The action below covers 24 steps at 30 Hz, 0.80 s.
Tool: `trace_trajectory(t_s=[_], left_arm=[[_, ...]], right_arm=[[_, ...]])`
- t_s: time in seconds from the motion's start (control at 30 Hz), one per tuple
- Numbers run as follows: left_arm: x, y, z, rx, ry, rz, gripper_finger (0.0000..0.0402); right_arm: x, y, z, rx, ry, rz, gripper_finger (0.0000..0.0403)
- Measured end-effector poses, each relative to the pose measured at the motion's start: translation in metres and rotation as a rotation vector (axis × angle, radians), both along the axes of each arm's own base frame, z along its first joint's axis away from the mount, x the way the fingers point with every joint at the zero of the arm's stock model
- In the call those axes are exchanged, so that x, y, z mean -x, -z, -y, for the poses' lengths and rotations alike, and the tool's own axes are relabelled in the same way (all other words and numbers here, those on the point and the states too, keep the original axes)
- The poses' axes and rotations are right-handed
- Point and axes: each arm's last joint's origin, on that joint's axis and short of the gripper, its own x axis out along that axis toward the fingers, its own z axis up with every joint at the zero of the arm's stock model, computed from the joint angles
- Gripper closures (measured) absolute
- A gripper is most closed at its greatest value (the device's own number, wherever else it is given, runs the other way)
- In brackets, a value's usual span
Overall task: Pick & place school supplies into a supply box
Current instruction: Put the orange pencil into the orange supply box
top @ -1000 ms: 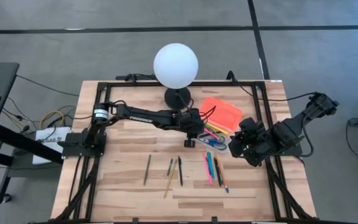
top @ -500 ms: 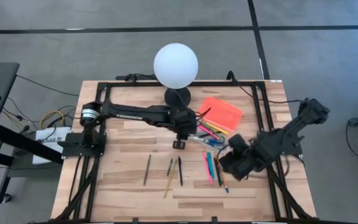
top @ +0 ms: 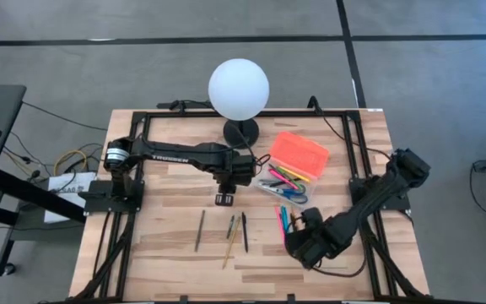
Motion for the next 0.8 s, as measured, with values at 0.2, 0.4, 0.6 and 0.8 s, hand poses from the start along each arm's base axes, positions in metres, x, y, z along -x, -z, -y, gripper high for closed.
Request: trace_trajectory(t_s=[0.2,0.4,0.6,0.8], left_arm=[[0.006,0.001,0.004,0.001,0.01,-0.065,0.03],[0.009,0.002,0.004,0.001,0.01,-0.092,0.03],[0.008,0.002,0.004,0.0,0.01,-0.091,0.03],[0.008,0.002,0.004,0.0,0.008,-0.086,0.03]], right_arm=[[-0.003,0.017,-0.014,-0.023,0.006,-0.021,0.0276],[-0.003,0.037,-0.031,-0.065,-0.025,-0.053,0.0276],[0.0,0.043,-0.039,-0.062,-0.021,-0.054,0.0276],[0.002,0.052,-0.043,-0.042,-0.04,-0.072,0.0276]])
